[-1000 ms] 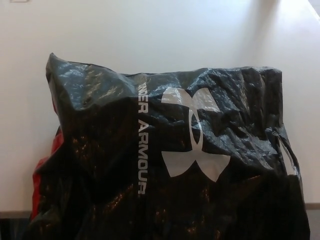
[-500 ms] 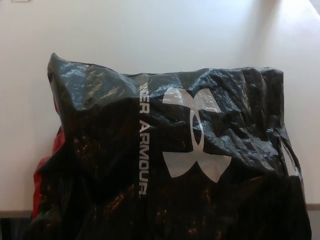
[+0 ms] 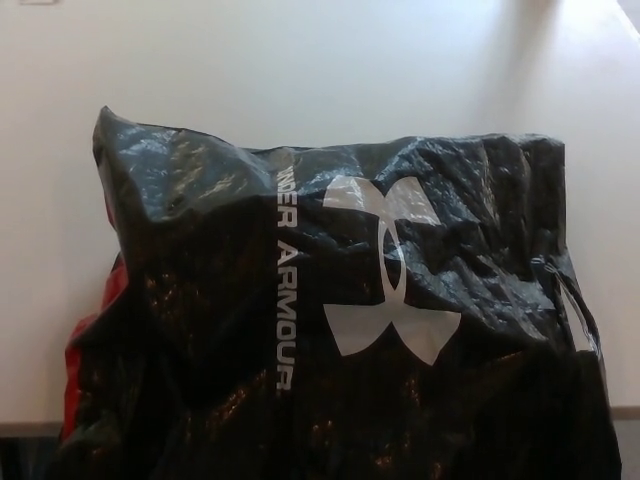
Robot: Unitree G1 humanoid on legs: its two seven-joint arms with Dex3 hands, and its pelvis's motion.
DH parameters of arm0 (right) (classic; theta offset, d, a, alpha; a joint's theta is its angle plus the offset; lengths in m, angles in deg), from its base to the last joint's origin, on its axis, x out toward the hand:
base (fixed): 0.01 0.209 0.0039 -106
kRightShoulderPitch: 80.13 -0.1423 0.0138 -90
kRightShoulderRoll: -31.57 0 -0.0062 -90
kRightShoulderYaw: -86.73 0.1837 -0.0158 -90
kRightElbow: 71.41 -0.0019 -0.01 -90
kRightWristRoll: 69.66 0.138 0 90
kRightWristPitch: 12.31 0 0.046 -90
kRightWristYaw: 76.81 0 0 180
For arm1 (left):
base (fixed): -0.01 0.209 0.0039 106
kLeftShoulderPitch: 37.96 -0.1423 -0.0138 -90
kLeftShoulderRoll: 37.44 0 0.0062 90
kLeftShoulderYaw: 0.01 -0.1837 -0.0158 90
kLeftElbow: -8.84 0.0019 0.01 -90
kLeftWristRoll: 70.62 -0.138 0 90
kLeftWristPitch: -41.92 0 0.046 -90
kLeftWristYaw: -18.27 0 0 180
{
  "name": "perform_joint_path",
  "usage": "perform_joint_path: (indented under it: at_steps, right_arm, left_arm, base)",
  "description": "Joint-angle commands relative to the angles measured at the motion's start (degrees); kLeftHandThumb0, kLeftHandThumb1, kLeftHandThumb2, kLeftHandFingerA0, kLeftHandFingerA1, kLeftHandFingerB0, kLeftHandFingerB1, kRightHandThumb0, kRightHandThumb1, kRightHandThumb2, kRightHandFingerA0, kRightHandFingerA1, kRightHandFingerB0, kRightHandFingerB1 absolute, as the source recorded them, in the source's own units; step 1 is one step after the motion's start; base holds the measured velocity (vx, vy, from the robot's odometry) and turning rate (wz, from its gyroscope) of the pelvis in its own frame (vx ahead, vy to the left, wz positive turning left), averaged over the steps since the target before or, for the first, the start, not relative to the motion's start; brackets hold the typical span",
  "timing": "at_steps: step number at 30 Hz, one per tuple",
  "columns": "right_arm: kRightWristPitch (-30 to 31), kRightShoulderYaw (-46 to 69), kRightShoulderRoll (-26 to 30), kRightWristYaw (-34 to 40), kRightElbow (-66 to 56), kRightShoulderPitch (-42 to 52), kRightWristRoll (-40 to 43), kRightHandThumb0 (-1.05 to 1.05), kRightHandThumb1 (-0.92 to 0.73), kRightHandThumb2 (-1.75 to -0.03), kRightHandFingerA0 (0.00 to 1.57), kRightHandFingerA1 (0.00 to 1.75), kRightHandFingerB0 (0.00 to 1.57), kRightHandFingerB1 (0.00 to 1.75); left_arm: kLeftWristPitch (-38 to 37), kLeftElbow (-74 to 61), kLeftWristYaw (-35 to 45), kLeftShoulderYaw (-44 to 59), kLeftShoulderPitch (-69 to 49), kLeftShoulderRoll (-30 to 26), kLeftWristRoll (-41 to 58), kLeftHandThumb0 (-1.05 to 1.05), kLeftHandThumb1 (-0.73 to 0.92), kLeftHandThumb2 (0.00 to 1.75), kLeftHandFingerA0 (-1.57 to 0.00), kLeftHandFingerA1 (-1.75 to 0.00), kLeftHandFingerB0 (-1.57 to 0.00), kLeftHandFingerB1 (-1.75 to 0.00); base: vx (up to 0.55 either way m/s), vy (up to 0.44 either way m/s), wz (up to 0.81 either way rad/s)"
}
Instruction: A plastic bag is kept in the middle of the desk and the robot uses both its hands to grab the bag from the left and right and brings its hands close together to compress the bag
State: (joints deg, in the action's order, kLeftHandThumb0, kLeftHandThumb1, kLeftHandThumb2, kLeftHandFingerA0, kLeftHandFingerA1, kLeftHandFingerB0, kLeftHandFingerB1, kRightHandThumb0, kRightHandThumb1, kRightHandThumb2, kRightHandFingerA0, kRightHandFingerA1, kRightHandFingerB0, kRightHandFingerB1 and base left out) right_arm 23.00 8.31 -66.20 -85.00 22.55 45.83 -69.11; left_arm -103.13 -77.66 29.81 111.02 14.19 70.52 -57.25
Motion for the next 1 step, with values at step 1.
perform_joint_path:
  at_steps: [1]
  right_arm:
    - [-1.7,0.0,0.5,-0.1,0.4,-0.1,1.3,-0.61,-0.91,-0.75,0.03,0.10,0.03,0.19]
  left_arm:
    - [-2.0,0.4,-0.7,0.5,-0.3,0.0,-1.2,-0.34,0.58,1.13,-0.02,-0.50,-0.01,-0.47]
  base:
    - [0.00,0.000,0.00]
